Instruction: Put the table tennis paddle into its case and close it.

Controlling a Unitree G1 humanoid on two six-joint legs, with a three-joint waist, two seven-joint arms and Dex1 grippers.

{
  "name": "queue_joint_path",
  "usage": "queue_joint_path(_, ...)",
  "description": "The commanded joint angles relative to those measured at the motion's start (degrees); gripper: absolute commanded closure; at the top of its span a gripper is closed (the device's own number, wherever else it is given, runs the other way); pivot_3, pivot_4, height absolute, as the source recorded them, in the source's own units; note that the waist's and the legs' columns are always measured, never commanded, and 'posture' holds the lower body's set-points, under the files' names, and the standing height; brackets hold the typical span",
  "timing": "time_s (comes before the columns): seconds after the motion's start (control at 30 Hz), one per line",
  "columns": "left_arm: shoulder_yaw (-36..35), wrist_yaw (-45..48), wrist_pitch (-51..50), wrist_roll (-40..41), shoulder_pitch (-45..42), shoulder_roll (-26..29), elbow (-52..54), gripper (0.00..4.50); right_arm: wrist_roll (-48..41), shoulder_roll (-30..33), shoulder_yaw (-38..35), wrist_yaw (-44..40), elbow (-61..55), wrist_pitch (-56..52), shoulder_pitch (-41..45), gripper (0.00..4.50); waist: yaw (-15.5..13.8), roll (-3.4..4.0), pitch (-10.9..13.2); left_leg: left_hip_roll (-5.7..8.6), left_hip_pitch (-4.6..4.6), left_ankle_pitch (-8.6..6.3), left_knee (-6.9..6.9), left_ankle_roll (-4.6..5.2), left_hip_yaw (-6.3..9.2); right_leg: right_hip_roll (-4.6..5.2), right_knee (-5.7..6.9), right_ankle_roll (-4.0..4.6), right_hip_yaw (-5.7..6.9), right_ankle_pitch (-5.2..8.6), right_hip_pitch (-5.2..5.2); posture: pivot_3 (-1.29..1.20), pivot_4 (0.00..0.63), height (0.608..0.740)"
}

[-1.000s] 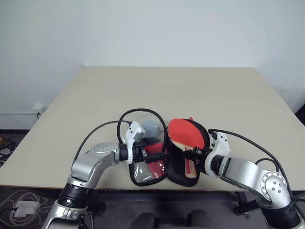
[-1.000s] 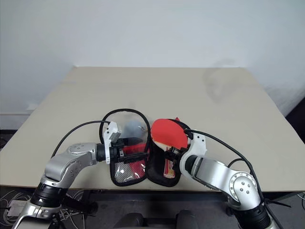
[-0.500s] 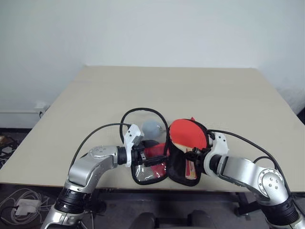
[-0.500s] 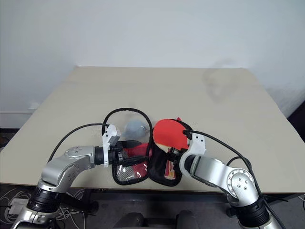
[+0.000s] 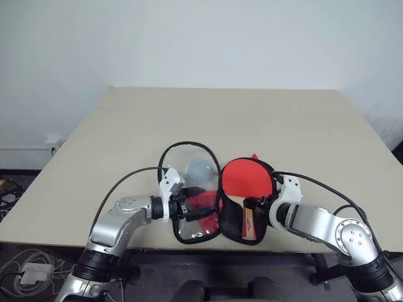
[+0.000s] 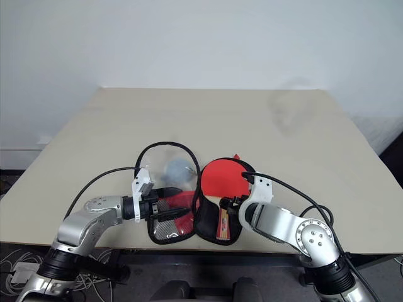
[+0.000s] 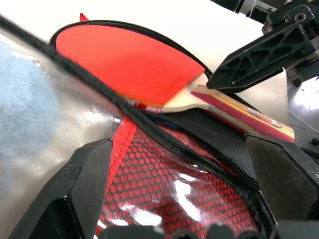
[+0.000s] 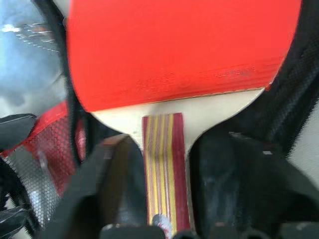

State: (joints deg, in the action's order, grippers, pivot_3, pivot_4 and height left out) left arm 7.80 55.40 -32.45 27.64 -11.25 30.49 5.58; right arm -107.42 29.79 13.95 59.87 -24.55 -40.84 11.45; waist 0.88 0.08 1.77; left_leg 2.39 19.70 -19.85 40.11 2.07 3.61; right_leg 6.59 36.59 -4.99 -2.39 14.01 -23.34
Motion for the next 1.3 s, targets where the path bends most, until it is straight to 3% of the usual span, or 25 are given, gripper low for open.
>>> queue_joint_path(0.03, -1.26, 0.72, 1.57, -0.31, 0.16, 0.58, 0.00, 0.00, 3.04, 2.12, -3.80, -4.95, -3.55, -0.70, 2.60, 0.65, -0.01, 0.00, 0.00, 0.00, 0.00, 0.00, 0.00, 0.00, 0.00, 0.00, 0.00, 0.00, 0.00, 0.00, 0.00, 0.00, 0.000, 0.716)
queue_joint_path(0.2, -5.36, 1.38, -0.77, 4.03, -1.68, 0.88, 0.35, 0.00, 6.93, 6.33, -12.76, -16.49, -4.69, 0.49, 6.06, 0.65, 0.00, 0.00, 0.00, 0.00, 0.00, -0.01, 0.01, 0.01, 0.01, -0.01, 0.01, 0.00, 0.02, 0.00, 0.00, 0.00, 0.000, 0.716)
queue_joint_path(0.37, -9.48, 1.37, -2.67, 6.52, -3.57, 2.99, 1.29, 0.00, 15.59, 7.89, -16.41, -27.44, 1.19, -0.38, 7.52, 0.65, 0.05, -0.04, -0.02, -0.03, -0.01, -0.01, 0.01, 0.02, 0.00, -0.05, 0.01, 0.00, 0.03, 0.00, 0.02, 0.00, 0.000, 0.716)
queue_joint_path(0.63, -17.85, -0.42, -7.45, 8.36, -6.46, 11.42, 2.94, 0.00, 42.64, 14.28, -12.91, -52.59, 14.44, -1.56, 6.68, 0.65, 0.23, -0.02, -0.01, -0.02, 0.00, -0.01, 0.03, 0.02, -0.03, -0.03, 0.03, 0.00, 0.02, 0.00, -0.01, 0.00, 0.000, 0.716)
queue_joint_path(0.83, -19.51, 2.24, -4.56, 3.24, -4.65, 19.80, -4.74, 0.00, 58.15, 14.08, -10.30, -69.80, 21.10, 3.22, 6.89, 0.65, 0.52, 0.00, 0.00, -0.03, -0.01, -0.01, 0.01, 0.01, -0.04, -0.05, 0.03, 0.00, 0.02, 0.00, -0.03, 0.00, 0.000, 0.716)
queue_joint_path(1.03, -12.29, 7.38, 7.16, -7.78, 0.50, 24.48, -14.05, 0.00, 64.53, 8.28, -13.58, -73.52, 25.12, 4.97, 10.21, 0.65, 0.48, 0.03, 0.02, -0.02, -0.03, 0.00, -0.04, -0.01, -0.08, -0.02, 0.04, 0.00, 0.01, 0.00, -0.08, 0.00, 0.000, 0.716)
queue_joint_path(1.3, -5.95, 8.69, 7.29, -9.90, -5.39, 17.61, -14.85, 0.00, 66.65, 1.19, -17.51, -73.09, 18.55, 3.66, 12.02, 0.65, -0.50, -0.03, -0.01, 0.09, 0.04, 0.00, 0.06, -0.02, 0.07, 0.13, 0.10, 0.00, 0.12, -0.01, -0.08, 0.00, 0.000, 0.716)
